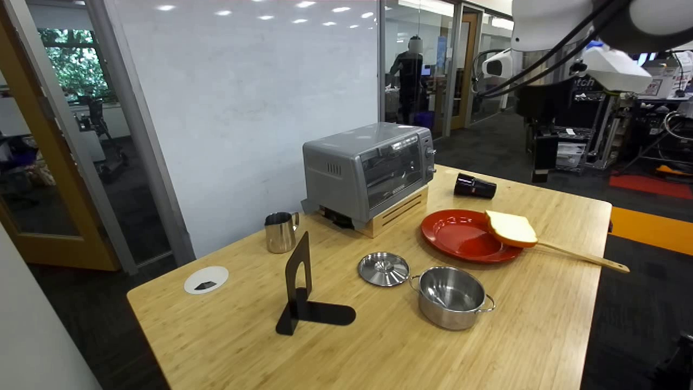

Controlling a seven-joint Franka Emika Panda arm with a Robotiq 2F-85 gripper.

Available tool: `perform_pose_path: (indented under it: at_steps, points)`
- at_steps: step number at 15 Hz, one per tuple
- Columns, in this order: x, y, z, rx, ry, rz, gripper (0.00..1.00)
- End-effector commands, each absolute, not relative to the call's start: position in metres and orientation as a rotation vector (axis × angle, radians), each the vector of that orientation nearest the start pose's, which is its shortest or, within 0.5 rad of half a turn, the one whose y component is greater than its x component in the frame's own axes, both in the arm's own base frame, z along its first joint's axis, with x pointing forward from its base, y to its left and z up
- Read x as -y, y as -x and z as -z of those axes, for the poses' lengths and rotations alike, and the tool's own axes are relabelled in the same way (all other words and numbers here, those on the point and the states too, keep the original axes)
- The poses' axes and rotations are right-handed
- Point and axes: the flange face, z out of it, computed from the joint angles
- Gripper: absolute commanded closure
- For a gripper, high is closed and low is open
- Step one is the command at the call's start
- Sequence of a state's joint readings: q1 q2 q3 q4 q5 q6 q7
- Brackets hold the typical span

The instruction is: Pull open the grill

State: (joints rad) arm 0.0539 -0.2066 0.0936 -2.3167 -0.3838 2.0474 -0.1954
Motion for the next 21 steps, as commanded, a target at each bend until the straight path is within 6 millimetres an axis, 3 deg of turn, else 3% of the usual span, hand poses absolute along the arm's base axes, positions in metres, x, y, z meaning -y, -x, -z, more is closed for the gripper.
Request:
perform_pose_path:
  at_steps: [1,10,11,12,13,15,21]
  points:
    - [-0.05,-0.468,-0.423,0.85,3.359,-0.122,0.0]
    - [-0.05,-0.466,-0.424,0.423,3.44,-0.025,0.0]
    - [-0.019,-0.517,-0.455,0.395,3.441,-0.064,0.0]
    - [-0.015,-0.52,-0.46,0.377,3.446,-0.071,0.0]
    - [-0.037,-0.484,-0.443,0.42,3.455,-0.027,0.0]
    - [-0.019,-0.506,-0.463,0.377,3.459,-0.014,0.0]
    - [-0.015,-0.516,-0.458,0.376,3.457,-0.033,0.0]
